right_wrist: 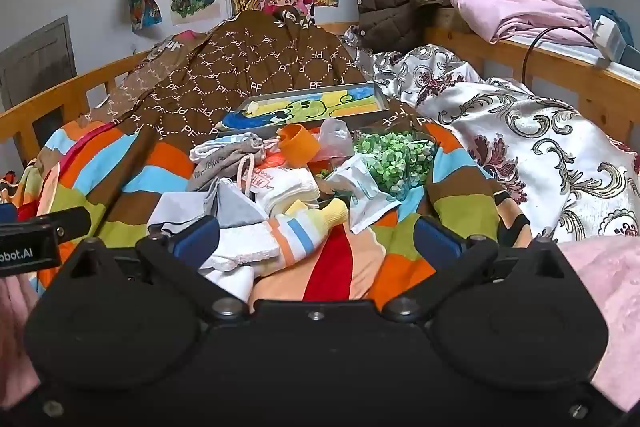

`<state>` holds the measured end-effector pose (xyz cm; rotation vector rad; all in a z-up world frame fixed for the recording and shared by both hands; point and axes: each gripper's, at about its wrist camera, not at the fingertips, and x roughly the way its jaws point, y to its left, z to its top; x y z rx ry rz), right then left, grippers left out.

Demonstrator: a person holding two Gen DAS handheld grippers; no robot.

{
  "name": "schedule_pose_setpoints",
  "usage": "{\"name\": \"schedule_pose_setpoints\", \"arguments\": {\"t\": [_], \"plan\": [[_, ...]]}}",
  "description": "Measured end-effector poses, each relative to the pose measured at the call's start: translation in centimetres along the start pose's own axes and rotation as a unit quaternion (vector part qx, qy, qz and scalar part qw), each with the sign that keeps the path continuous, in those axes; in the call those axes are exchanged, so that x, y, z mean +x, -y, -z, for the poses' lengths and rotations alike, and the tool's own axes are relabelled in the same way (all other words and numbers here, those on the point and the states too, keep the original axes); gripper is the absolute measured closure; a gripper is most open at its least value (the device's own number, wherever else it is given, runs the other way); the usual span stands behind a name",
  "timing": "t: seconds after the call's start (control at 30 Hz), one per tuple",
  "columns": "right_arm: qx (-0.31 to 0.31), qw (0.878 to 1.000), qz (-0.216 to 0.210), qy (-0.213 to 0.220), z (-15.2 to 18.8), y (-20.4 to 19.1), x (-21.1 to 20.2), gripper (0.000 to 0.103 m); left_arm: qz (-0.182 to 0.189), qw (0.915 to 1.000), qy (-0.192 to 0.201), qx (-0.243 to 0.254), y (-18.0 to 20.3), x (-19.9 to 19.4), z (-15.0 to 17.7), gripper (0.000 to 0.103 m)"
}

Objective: Organize soft objects

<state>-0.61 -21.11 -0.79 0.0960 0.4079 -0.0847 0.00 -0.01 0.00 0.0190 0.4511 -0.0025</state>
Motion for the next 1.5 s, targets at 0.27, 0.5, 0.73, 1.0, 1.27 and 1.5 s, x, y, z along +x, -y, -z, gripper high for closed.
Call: {"name": "schedule_pose_setpoints", "arguments": {"t": [0.27,0.5,0.73,1.0,1.27,1.5], "plan": [[0.0,1.0,0.002,-0.001,0.03,0.13,0.11,0.0,0.0,1.0,0.0,0.0,0.0,0.0,0.0,0.001],[-0.003,1.0,0.003,-0.005,0.0,0.04,0.06,0.0,0.0,1.0,0.0,0.0,0.0,0.0,0.0,0.001],[-0.004,1.0,0.003,-0.006,-0.02,0.05,0.08,0.0,0.0,1.0,0.0,0.0,0.0,0.0,0.0,0.001],[-0.004,1.0,0.003,-0.006,-0.04,0.04,0.12,0.001,0.0,1.0,0.0,0.0,0.0,0.0,0.0,0.001],[-0.004,1.0,0.003,-0.007,-0.01,0.0,0.16,0.0,0.0,1.0,0.0,0.0,0.0,0.01,0.0,0.001],[-0.005,1.0,0.003,-0.007,-0.03,0.01,0.18,0.0,0.0,1.0,0.0,0.0,0.0,0.0,0.0,0.001]]}}
